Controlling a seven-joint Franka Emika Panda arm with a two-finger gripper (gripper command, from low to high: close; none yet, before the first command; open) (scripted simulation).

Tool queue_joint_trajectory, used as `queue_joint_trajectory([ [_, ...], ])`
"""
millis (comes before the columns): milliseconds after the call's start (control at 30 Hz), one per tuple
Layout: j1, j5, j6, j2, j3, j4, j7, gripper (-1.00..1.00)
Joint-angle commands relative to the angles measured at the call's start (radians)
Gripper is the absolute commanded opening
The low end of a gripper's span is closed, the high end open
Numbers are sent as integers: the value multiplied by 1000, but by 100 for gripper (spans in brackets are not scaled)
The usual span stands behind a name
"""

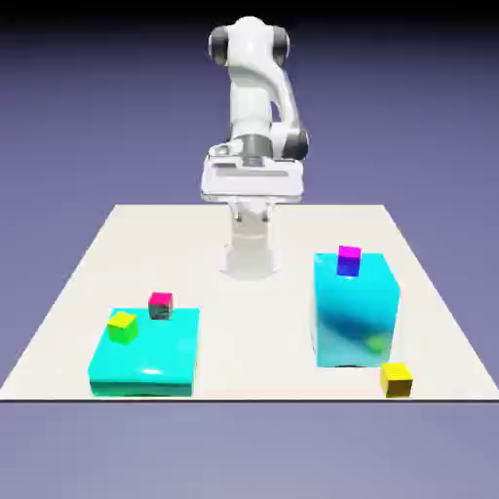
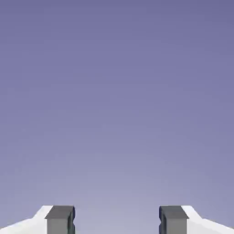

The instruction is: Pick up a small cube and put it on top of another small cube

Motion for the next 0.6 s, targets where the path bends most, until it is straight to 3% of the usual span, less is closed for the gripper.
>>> queue_joint_trajectory([
  [0,6,1,-33,34,6,36,10,0],
  [567,107,15,-587,614,100,652,179,0],
])
